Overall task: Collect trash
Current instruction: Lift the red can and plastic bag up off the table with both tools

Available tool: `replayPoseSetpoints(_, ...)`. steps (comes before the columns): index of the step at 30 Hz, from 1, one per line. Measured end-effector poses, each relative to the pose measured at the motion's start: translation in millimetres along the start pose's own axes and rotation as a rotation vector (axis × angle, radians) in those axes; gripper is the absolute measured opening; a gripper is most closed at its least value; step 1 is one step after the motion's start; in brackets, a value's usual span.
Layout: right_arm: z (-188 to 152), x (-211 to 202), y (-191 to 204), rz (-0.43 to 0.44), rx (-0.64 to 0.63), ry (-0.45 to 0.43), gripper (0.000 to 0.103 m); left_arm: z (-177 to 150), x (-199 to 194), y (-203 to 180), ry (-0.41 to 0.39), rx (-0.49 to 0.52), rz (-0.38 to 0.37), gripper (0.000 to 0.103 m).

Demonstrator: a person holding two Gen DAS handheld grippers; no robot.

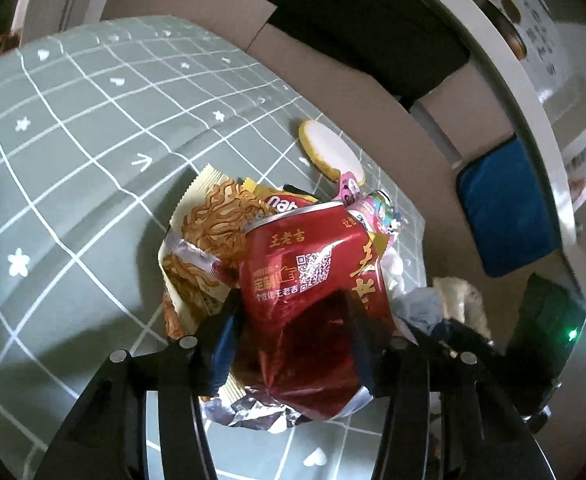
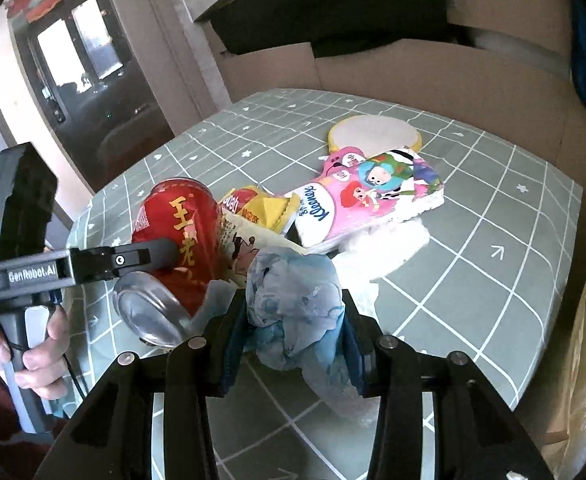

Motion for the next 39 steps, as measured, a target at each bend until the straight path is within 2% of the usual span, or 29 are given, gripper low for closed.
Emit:
replayPoseSetpoints(9,-2.0,-0.7,-1.0,-0.005,0.012,-0.001,0.041,-9.3,6.9,-12.9,0.096,-0.031,-0.049,0.051)
replayPoseSetpoints(11,-2.1,-3.7,-1.9,-0.003,0.021,-0.01,0.041,-6.9,2.4,-18.1,0.072,-0.016,-0.053,0.043)
replayPoseSetpoints(14,-1.8,-11.1,-5.1,-0.011,0.028,-0.024,0.041,-1.2,-10.2,-29.0,0.029,0.01,-0.061,0.039)
replayPoseSetpoints(19,-2.9,-23.6,-12.4,-0.074,0.026,-0.034,0.041,6.6,-21.7,-35.0,-0.102,0.129,0.068,0.038)
replayPoseSetpoints(22,-6.8,-30.3,-18.9,-0.096,0.038,-0.04,0.041,5.5,-21.5,-30.0,-0.127,0.154,0.103,0.038)
replayPoseSetpoints(26,-9.2,-33.0,-14.2,-0.019,0.089,-0.062,0.041,-3.5,-12.8,-28.1,-0.118,0.161,0.099,0.038)
replayPoseSetpoints(28,-11.3,-26.8,-7.2,-0.024,0.07,-0.046,0.041,-4.8,-7.8,-28.0,-0.106,0.137,0.088,0.039)
replayPoseSetpoints(29,-13.1,-23.0,-4.5,-0.037,0.055,-0.035,0.041,-4.9,-5.9,-27.3,-0.093,0.116,0.069,0.04)
replayPoseSetpoints(32,-17.4,-14.4,4.4,-0.003,0.052,-0.022,0.041,-11.4,6.9,-25.0,0.013,0.039,-0.004,0.047)
replayPoseSetpoints(34,-18.3,-12.4,7.0,-0.017,0.033,-0.018,0.041,-11.5,9.4,-21.1,0.022,0.008,-0.01,0.047)
replayPoseSetpoints(37,-17.8,-14.0,7.1,-0.023,0.022,-0.022,0.041,-7.3,1.8,-25.9,-0.009,0.024,-0.015,0.031)
replayPoseSetpoints(39,-16.5,-18.2,4.7,-0.028,0.025,-0.03,0.041,-4.7,-7.0,-33.4,-0.034,0.048,-0.017,0.025)
Point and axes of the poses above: each gripper's, at about its wrist camera, not at the fingertips, and x roughly the way its jaws point, y to its left, z to its top, the point moved 10 cm from there along x, roughly the way its jaws point, and after that the axes turned 14 degrees about -x, right-handed, at the moved point
